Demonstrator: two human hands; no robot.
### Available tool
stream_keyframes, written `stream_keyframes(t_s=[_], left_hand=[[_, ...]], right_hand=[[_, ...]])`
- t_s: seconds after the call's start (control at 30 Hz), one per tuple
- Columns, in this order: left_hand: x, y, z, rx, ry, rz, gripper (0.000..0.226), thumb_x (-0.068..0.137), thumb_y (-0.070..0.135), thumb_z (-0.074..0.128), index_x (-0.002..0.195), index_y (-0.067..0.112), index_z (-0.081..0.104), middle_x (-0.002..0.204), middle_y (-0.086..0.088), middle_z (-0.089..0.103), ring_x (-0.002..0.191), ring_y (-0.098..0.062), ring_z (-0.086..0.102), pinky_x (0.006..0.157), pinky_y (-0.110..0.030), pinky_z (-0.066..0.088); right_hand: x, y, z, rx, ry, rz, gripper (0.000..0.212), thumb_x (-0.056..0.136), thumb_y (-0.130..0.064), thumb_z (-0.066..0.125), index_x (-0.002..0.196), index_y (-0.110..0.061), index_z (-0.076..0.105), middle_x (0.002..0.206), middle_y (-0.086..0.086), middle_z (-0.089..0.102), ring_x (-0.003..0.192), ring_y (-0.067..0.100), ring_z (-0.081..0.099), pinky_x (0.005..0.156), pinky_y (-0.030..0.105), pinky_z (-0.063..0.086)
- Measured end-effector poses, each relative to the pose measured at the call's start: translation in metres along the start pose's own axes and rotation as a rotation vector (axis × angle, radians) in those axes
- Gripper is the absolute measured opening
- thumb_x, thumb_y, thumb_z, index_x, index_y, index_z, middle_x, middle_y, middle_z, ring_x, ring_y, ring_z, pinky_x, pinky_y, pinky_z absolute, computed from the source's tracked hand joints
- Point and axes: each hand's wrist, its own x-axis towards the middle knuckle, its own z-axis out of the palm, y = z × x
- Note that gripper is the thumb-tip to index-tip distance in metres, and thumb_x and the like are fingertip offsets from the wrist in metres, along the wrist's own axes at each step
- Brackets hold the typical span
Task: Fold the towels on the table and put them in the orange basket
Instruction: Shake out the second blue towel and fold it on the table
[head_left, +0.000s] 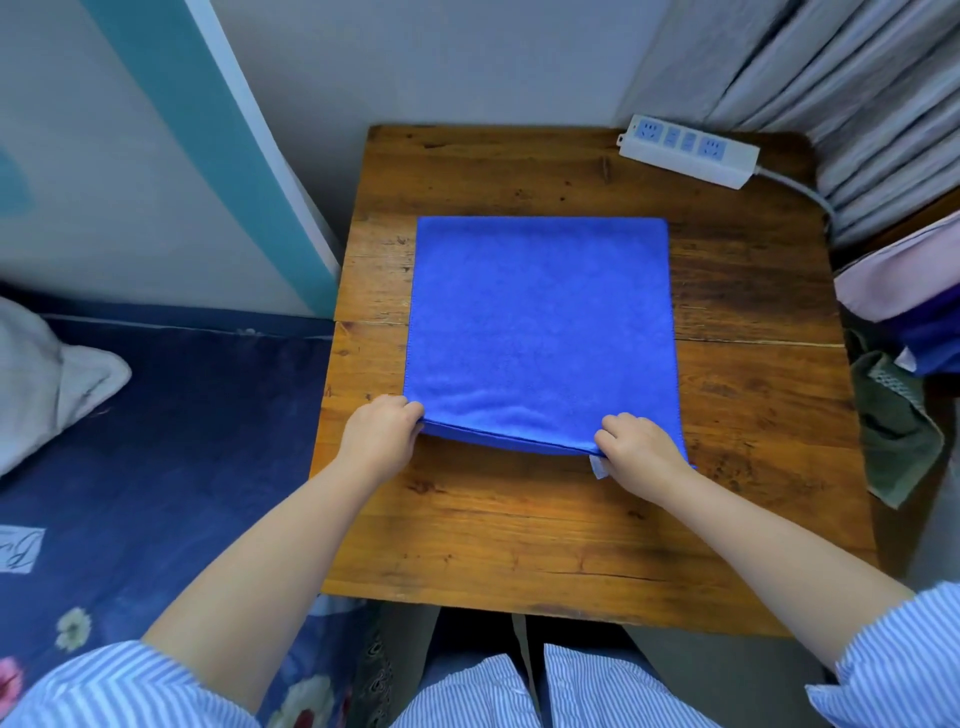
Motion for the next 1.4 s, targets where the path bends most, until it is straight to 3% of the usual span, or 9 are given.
stream_keyframes(t_s=[0.2,0.33,0.47,0.73,0.8,0.83,0.93,1.17,1.4], left_hand=[[0.001,-0.004,-0.016,-0.016,0.023,0.007,0.025,0.098,0.023,0.037,0.109,0.012,0.056,0.105,-0.005,0.061,0.098,-0.023,0.053,0.074,-0.032,0.044],[-0.001,-0.005,-0.017,0.014,-0.019,0.018,0.025,0.098,0.024,0.036,0.111,0.013,0.054,0.106,-0.005,0.060,0.098,-0.023,0.053,0.075,-0.032,0.045],[-0.004,-0.005,-0.010,0.081,-0.078,0.084,0.026,0.098,0.024,0.035,0.112,0.013,0.054,0.107,-0.005,0.059,0.100,-0.022,0.053,0.072,-0.031,0.043],[-0.017,-0.001,0.022,0.275,-0.339,0.192,0.030,0.090,0.006,0.046,0.119,0.014,0.051,0.115,-0.006,0.054,0.108,-0.023,0.048,0.079,-0.029,0.040],[-0.019,0.002,0.030,0.279,-0.363,0.175,0.033,0.089,0.005,0.046,0.121,0.014,0.050,0.118,-0.006,0.052,0.111,-0.024,0.046,0.083,-0.030,0.040],[-0.020,0.003,0.033,0.278,-0.363,0.164,0.033,0.089,0.005,0.046,0.121,0.014,0.050,0.119,-0.006,0.052,0.112,-0.024,0.046,0.084,-0.030,0.040],[-0.020,0.005,0.036,0.280,-0.355,0.146,0.034,0.088,0.005,0.047,0.121,0.014,0.049,0.118,-0.006,0.051,0.112,-0.024,0.046,0.083,-0.030,0.039],[-0.016,0.010,0.029,0.294,-0.387,0.163,0.029,0.094,0.025,0.038,0.116,0.014,0.055,0.117,-0.006,0.054,0.110,-0.024,0.048,0.083,-0.031,0.039],[0.015,0.027,0.012,0.223,-0.279,0.101,0.025,0.095,0.019,0.034,0.109,0.009,0.052,0.113,-0.008,0.055,0.107,-0.025,0.050,0.071,-0.030,0.038]], right_hand=[[0.007,0.001,-0.016,0.014,0.145,0.027,0.036,0.033,0.012,0.082,0.050,-0.005,0.054,0.049,0.010,0.050,0.035,0.022,0.046,0.027,0.017,0.026],[0.012,0.006,-0.004,0.064,0.048,0.207,0.015,0.075,0.007,0.062,0.087,0.000,0.057,0.086,0.018,0.057,0.064,0.031,0.054,0.047,0.031,0.032],[0.002,0.003,-0.007,-0.013,0.035,0.130,0.042,0.028,0.011,0.084,0.052,-0.006,0.055,0.048,0.008,0.050,0.029,0.021,0.044,0.026,0.019,0.013],[-0.035,0.003,0.018,-0.039,-0.111,0.008,0.046,0.017,0.003,0.085,0.051,-0.011,0.058,0.049,0.004,0.052,0.036,0.017,0.048,0.029,0.016,0.029],[-0.040,0.004,0.023,-0.049,-0.130,0.024,0.040,0.031,0.002,0.086,0.061,-0.010,0.062,0.059,0.005,0.057,0.046,0.018,0.054,0.036,0.020,0.038],[-0.042,0.006,0.027,-0.023,-0.162,0.042,0.032,0.050,0.000,0.081,0.076,-0.008,0.064,0.073,0.008,0.061,0.061,0.021,0.058,0.047,0.024,0.045],[-0.048,0.013,0.037,0.031,-0.273,0.096,0.033,0.088,-0.005,0.045,0.120,-0.012,0.049,0.114,0.007,0.052,0.101,0.022,0.050,0.081,0.028,0.043],[-0.040,0.022,0.025,0.153,-0.318,0.198,0.028,0.091,-0.010,0.039,0.111,-0.014,0.057,0.111,0.005,0.056,0.102,0.021,0.053,0.078,0.027,0.045],[-0.003,0.037,0.011,0.131,-0.171,0.208,0.028,0.091,-0.008,0.038,0.110,-0.006,0.059,0.110,0.009,0.058,0.101,0.024,0.052,0.079,0.030,0.044]])
